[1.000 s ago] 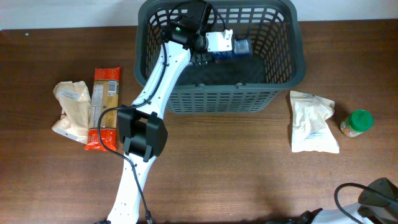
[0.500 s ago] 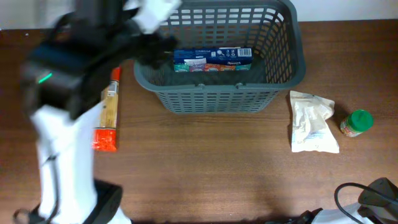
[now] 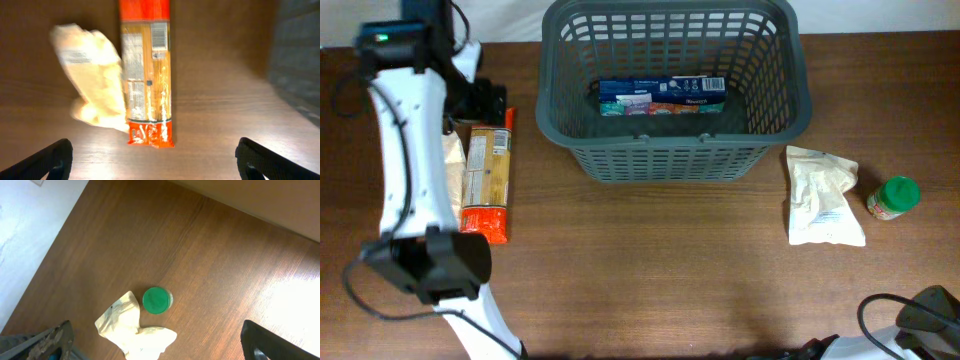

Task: Pack container
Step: 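Grasp the orange-and-white pasta box with the left gripper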

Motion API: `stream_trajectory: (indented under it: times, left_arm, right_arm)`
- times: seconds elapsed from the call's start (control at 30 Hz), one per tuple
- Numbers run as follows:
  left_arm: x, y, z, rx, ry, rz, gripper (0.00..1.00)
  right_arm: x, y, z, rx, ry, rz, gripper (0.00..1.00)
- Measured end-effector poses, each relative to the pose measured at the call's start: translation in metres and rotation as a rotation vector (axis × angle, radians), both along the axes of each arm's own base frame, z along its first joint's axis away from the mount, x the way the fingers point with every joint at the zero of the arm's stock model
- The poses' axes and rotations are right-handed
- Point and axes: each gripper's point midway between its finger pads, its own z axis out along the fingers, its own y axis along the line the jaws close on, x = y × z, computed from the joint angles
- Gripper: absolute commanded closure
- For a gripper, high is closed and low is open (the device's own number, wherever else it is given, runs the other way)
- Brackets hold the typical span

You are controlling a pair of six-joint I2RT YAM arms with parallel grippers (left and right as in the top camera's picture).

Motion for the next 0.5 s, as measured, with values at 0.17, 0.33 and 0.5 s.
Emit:
stream_trajectory:
  times: [0.17,0.33,0.5]
  left_arm:
    - [0.008,0.022,-0.102,-0.04,0.159,0.061,0.04]
    - [0.011,0.043,-0.149,-0.075,0.195,0.096,0.04]
    - [0.006,0.04,-0.183,-0.127,0.263,0.06,0.04]
  right_arm:
    - [0.0,0.0,0.0,0.0,0.0,0.0,0.01]
    - [0.0,0.0,0.0,0.0,0.0,0.0,0.01]
    - [0.0,0.0,0.0,0.0,0.0,0.0,0.01]
